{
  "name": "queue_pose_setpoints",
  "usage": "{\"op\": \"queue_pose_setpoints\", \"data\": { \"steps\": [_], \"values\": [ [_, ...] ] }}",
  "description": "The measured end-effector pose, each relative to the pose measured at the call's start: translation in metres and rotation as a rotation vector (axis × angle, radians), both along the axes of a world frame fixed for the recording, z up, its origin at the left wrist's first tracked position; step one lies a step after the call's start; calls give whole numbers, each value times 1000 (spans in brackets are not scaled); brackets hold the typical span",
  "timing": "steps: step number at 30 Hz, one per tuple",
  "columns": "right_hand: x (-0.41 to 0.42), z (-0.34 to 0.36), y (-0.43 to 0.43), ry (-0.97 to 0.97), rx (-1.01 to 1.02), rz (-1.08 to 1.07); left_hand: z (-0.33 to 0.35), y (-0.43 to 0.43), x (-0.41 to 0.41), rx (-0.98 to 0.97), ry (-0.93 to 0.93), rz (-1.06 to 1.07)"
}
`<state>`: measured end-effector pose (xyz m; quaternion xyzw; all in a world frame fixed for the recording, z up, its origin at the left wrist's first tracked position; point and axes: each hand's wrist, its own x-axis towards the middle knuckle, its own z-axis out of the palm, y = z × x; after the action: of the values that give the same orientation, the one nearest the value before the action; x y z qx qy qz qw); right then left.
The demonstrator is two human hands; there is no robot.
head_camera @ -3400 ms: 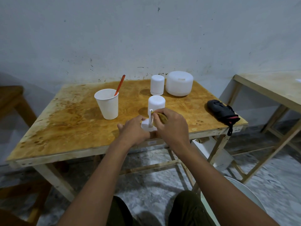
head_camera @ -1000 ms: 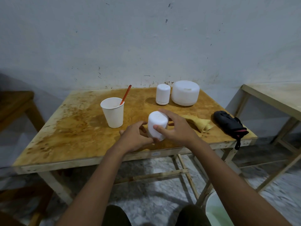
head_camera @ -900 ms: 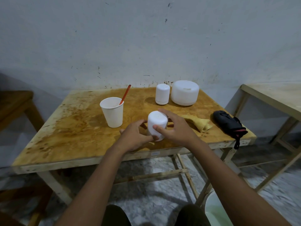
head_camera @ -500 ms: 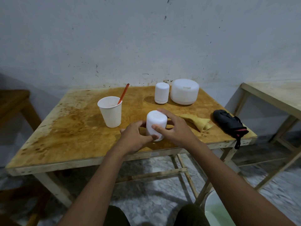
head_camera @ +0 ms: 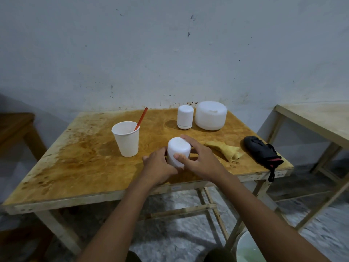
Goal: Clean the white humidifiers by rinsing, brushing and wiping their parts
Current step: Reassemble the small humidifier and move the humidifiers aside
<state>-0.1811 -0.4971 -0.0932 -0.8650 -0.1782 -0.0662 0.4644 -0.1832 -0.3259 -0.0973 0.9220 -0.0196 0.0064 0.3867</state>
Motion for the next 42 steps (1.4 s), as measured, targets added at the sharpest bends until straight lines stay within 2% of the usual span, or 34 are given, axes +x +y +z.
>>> {"op": "queue_pose_setpoints", "data": {
  "steps": [3, 6, 9, 12, 16, 21, 27, 31, 42],
  "values": [
    [5, 10, -6, 61, 2, -13, -2, -1, 6, 0, -21, 11],
    [28, 20, -14, 51, 107, -195, -2, -2, 14, -53, -61, 63],
    [61, 27, -18, 88, 37, -331, 0, -6, 26, -68, -77, 130],
    [97, 28, -11, 120, -42, -326, 1, -13, 40, -63, -92, 175],
    [140, 14, 5, 161, -48, -311, -2, -16, 52, -62, -110, 186],
    [167, 0, 17, 155, -29, -472, -2, -14, 62, -39, -115, 187],
    [182, -6, 22, 133, -27, -559, -1, -12, 68, -21, -81, 187],
    [184, -13, 22, 90, -16, -559, -2, -10, 71, -36, -72, 168],
    [148, -6, 3, 14, 40, -385, -1, -5, 61, -147, -90, 109]
  ]
}}
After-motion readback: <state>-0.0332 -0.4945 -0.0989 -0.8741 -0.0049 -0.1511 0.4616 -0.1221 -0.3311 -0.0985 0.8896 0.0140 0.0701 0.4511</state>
